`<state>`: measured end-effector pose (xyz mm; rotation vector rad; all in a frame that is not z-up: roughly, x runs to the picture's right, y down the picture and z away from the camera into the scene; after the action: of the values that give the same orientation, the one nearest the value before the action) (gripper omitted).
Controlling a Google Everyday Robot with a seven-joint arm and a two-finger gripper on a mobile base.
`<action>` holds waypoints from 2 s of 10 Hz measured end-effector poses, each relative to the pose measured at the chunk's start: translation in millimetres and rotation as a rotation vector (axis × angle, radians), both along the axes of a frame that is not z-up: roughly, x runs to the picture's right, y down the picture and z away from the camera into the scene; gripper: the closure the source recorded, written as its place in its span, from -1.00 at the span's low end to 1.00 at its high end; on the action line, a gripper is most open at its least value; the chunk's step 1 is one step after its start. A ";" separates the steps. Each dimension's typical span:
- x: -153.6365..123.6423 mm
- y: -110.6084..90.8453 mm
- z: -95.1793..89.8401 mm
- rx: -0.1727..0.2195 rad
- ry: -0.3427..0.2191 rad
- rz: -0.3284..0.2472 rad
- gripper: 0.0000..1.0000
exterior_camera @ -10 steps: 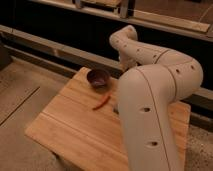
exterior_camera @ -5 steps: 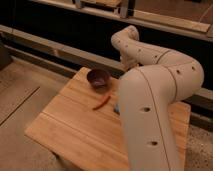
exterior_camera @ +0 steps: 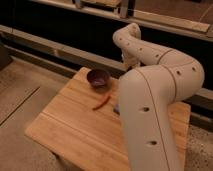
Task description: Place the eraser in the ceramic cup
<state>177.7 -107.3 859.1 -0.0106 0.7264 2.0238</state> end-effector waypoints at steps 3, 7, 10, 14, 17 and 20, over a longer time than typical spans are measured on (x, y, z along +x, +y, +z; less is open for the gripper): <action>-4.0 4.7 2.9 -0.011 -0.003 -0.011 1.00; -10.7 7.6 4.8 -0.017 -0.011 -0.022 1.00; -15.7 10.8 5.4 -0.021 -0.015 -0.038 1.00; -16.3 16.9 6.0 -0.031 -0.009 -0.052 1.00; -16.2 16.9 5.4 -0.031 -0.009 -0.045 1.00; -16.0 16.7 5.0 -0.032 -0.012 -0.034 1.00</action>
<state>161.7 -90.6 864.1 -0.0291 0.7466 1.9781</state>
